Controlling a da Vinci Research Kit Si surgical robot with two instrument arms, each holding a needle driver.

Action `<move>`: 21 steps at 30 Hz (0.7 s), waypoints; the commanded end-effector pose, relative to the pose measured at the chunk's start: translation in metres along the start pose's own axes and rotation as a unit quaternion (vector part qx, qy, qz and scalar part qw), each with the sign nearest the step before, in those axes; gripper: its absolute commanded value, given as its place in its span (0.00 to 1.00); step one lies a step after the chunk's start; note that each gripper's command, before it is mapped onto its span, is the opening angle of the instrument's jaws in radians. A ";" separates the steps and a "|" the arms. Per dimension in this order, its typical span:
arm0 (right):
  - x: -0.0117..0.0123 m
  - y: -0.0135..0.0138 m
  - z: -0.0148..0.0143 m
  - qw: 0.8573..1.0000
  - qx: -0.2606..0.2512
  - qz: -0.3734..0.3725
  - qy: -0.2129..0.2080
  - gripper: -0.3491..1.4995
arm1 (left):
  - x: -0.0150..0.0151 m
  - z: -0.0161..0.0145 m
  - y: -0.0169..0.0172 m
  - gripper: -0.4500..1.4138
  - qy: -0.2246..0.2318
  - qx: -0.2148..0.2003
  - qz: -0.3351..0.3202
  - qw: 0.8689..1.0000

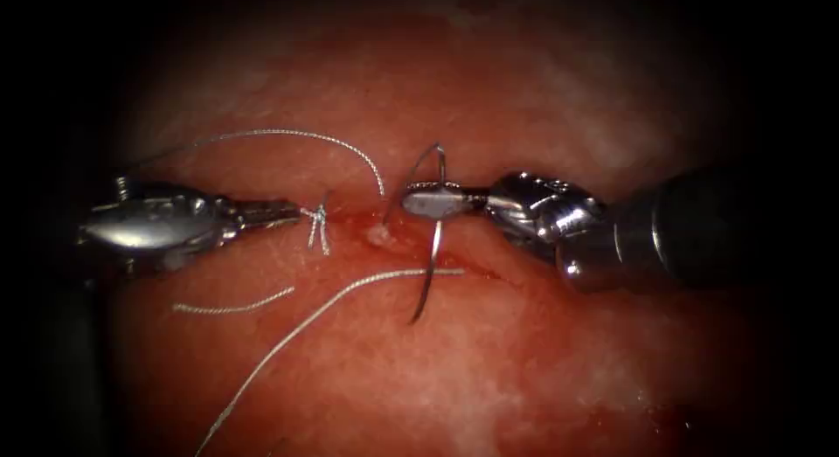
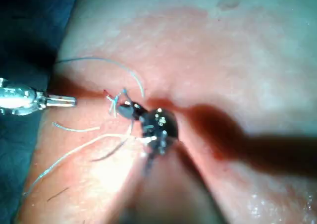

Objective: Wound Closure

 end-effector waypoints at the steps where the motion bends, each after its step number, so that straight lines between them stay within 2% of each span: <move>1: -0.0012 -0.0002 0.0005 1.000 0.001 0.000 -0.001 0.00 | -0.0013 0.0013 0.0008 0.00 -0.006 -0.002 0.007 1.000; 10: -0.0006 -0.0001 0.0006 1.000 -0.006 0.000 0.009 0.00 | -0.0022 0.0063 0.0015 0.00 -0.029 -0.001 0.020 0.999; 13: -0.0003 -0.0001 0.0006 1.000 -0.007 0.001 0.014 0.00 | -0.0022 0.0069 0.0015 0.00 -0.040 0.000 0.031 0.999; 16: -0.0003 -0.0001 0.0006 1.000 -0.007 -0.001 0.014 0.00 | -0.0032 0.0075 0.0015 0.00 -0.076 -0.003 0.039 0.996; 19: -0.0002 -0.0001 0.0009 1.000 -0.008 -0.007 0.015 0.00 | -0.0055 0.0087 0.0026 0.00 -0.126 -0.033 0.052 0.990; 21: -0.0002 -0.0001 0.0011 1.000 -0.009 -0.010 0.015 0.00 | -0.0063 0.0094 0.0027 0.00 -0.142 -0.038 0.053 0.988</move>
